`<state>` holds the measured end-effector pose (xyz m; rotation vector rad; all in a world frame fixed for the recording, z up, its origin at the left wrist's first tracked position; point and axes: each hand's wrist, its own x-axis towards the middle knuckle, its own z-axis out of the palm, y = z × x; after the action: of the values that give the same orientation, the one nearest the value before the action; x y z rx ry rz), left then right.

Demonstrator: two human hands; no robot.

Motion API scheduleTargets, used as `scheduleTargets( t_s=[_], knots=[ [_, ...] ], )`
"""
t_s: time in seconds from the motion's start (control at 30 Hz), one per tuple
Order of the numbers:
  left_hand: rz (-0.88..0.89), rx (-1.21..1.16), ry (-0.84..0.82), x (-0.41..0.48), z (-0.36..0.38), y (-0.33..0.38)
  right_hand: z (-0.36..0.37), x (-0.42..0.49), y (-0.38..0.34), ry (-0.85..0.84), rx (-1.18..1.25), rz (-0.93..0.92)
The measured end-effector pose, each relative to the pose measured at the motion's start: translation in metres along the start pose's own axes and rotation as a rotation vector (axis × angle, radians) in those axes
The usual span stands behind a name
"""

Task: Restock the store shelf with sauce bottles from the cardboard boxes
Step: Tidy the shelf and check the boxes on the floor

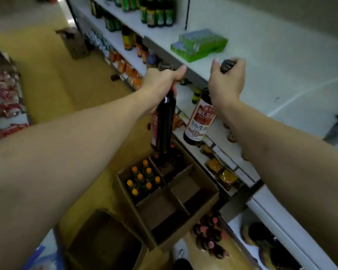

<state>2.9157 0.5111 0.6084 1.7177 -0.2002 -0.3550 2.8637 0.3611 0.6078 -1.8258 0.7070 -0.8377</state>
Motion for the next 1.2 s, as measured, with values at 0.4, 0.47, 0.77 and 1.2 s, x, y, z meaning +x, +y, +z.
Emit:
scheduleTargets(
  t_s=[0.4, 0.47, 0.77, 1.2],
  knots=[
    [0.328, -0.109, -0.245, -0.155, 0.080, 0.315, -0.263, 0.002, -0.267, 0.186, 0.136, -0.159],
    [0.382, -0.130, -0.308, -0.192, 0.105, 0.350, -0.320, -0.007, -0.291, 0.196, 0.120, -0.172],
    [0.591, -0.224, -0.610, -0.403, 0.245, 0.455, -0.601, -0.116, -0.342, 0.508, 0.006, -0.232],
    [0.530, -0.296, -1.196, -0.723, 0.501, 0.463, -0.958, -0.311, -0.276, 0.890, -0.206, -0.150]
  ],
)
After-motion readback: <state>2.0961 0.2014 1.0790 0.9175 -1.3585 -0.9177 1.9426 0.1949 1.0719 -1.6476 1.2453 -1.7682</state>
